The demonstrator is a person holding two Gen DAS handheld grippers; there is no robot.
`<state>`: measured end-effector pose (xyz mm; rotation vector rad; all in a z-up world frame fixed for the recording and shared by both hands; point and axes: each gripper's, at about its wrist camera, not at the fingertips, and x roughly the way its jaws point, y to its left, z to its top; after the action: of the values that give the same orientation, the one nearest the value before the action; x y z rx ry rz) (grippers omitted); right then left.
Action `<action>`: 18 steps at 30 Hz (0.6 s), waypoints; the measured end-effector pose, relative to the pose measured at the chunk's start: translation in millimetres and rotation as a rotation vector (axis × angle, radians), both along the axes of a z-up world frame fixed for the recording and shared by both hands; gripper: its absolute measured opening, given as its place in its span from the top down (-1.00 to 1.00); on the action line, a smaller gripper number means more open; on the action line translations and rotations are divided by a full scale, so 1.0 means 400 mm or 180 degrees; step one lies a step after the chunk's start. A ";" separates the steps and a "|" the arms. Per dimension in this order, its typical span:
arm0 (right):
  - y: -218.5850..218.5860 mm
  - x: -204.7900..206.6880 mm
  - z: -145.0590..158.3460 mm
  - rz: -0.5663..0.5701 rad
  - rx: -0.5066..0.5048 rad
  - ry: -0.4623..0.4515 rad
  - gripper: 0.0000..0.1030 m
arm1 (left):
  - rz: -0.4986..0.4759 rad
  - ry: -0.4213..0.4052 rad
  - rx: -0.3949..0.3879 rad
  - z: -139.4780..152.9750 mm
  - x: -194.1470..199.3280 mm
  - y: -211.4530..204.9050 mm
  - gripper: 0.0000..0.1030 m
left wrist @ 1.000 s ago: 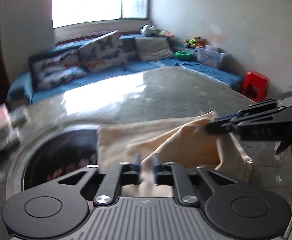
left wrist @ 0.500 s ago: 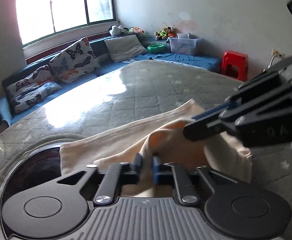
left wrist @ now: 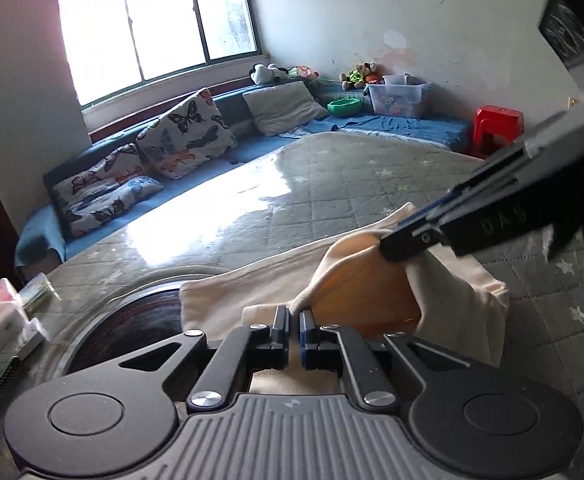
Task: Fold clothes
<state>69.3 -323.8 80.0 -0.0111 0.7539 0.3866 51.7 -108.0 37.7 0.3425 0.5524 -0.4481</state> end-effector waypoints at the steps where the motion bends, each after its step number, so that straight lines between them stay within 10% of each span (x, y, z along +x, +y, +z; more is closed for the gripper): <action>1: -0.001 0.001 0.002 -0.0001 -0.0003 -0.0001 0.59 | 0.0022 -0.0009 0.0026 0.000 -0.007 0.003 0.90; 18: 0.138 0.045 0.027 0.0355 -0.0409 0.0025 0.42 | 0.0290 -0.0028 -0.0081 0.009 -0.073 0.088 0.90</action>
<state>87.5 -268.7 90.9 -0.1730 0.7868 0.4440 22.4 -72.7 41.2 0.2936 0.5511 -0.3652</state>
